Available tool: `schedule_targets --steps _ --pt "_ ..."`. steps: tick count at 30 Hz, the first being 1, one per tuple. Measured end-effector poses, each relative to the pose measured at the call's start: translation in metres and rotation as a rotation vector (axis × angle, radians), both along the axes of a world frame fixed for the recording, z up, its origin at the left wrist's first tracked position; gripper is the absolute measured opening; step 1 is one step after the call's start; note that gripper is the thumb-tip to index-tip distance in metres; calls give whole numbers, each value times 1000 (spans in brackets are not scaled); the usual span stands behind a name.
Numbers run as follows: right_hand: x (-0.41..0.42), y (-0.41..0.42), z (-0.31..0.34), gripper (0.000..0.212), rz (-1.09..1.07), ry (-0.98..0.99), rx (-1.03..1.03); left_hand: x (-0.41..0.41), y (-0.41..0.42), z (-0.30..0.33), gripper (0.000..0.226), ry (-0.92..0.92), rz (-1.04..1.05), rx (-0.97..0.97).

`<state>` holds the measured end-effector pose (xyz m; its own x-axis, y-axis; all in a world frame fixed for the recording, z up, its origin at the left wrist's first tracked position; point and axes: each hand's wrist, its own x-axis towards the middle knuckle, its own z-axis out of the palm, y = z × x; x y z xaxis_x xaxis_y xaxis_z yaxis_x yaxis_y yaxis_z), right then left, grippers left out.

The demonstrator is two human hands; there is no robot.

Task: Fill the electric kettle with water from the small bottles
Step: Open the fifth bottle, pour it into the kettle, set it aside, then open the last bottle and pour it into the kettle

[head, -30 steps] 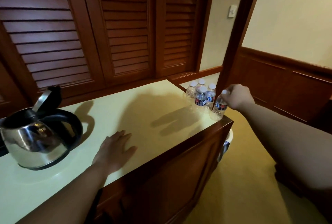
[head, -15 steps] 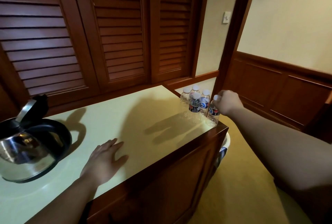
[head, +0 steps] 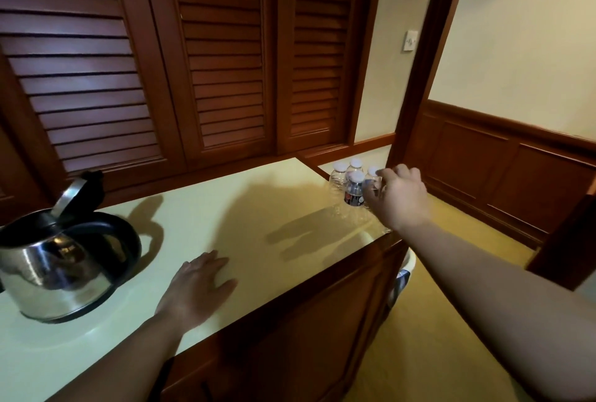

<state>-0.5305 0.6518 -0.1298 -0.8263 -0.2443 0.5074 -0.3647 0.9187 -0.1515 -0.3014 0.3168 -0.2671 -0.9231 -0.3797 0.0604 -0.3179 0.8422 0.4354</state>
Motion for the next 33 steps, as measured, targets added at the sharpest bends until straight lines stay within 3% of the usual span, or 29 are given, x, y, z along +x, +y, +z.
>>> schedule_targets --steps 3,7,14,22,27,31,33 --pt "25 -23 -16 49 137 -41 -12 5 1 3 63 -25 6 46" --pt "65 -61 -43 54 355 -227 -63 29 -3 12 52 51 40 193" --pt "145 -150 -85 57 714 -492 72 105 -32 23 49 125 95 179" --pt "254 -261 -111 57 1044 -494 229 220 -85 24 29 271 278 166" --pt "316 -325 -124 62 1164 -503 188 286 -120 21 26 364 556 284" --pt "333 -358 -133 70 1153 -505 192 329 -143 21 3 547 837 405" --pt "332 -362 -136 72 1137 -498 193 347 -156 24 6 639 1023 390"
